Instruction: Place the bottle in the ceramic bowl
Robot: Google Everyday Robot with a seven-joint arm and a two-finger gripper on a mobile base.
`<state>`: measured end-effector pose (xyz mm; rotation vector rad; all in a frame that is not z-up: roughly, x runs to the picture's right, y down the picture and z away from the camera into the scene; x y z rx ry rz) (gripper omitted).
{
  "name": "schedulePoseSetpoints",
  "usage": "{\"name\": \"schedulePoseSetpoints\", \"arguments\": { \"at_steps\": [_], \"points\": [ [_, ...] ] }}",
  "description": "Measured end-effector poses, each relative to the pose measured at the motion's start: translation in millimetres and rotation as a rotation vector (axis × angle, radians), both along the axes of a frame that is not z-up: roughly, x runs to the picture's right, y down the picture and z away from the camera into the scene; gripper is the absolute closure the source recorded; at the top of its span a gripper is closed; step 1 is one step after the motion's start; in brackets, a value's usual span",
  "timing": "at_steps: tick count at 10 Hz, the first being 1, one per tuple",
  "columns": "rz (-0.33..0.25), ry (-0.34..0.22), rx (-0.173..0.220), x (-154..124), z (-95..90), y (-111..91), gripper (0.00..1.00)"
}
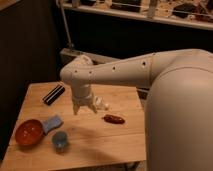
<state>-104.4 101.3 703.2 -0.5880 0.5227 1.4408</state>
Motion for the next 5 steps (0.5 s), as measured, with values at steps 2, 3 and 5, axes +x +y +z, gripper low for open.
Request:
{"name": "schedulePoseSetpoints", "arguments": {
  "at_steps": [2,3,5],
  "points": [
    [0.000,0.000,0.000,0.0,0.1,0.1,0.35],
    [-0.001,0.001,-0.003,0.2,0.9,1.2,0.35],
    [0.000,0.001,-0.002,0.4,0.9,1.0,0.35]
  ]
}}
